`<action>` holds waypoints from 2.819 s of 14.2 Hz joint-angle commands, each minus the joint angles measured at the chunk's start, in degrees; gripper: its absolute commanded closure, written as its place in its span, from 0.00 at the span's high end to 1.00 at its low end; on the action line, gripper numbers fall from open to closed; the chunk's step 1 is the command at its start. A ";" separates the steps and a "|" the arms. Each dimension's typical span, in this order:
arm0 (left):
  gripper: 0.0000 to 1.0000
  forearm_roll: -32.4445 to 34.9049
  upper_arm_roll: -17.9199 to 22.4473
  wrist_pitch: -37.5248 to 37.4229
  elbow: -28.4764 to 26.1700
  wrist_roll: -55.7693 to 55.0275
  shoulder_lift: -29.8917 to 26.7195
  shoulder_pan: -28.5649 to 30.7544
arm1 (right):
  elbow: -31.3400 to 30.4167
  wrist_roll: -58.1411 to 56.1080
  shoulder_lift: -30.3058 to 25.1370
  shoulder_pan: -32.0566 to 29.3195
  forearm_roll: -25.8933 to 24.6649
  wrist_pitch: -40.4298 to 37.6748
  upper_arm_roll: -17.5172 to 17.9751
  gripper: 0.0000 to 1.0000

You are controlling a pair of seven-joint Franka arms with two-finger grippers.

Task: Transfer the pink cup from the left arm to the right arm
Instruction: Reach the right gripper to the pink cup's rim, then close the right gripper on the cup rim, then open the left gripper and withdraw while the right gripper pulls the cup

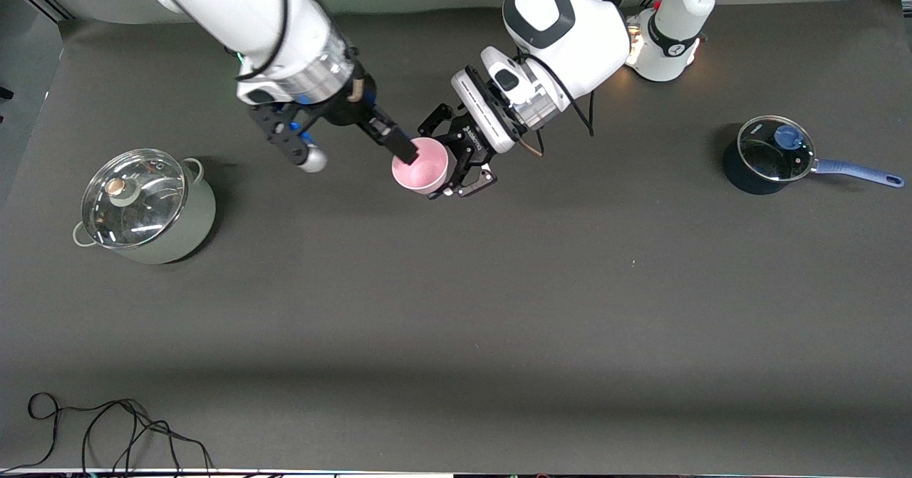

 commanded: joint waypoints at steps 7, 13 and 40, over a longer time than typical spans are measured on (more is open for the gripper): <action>0.32 -1.44 -0.09 0.44 -0.93 -0.49 -1.49 0.15 | 1.63 1.37 2.46 1.50 0.48 -0.16 -0.95 0.44; 0.33 -1.53 -0.09 0.44 -0.93 -0.49 -1.49 0.15 | 1.72 1.37 2.89 0.71 0.92 -0.16 -1.13 0.00; 0.99 3.98 0.53 -31.78 -8.30 -2.24 3.43 27.11 | -3.37 -69.44 1.84 -18.81 -11.47 -7.72 -6.21 0.00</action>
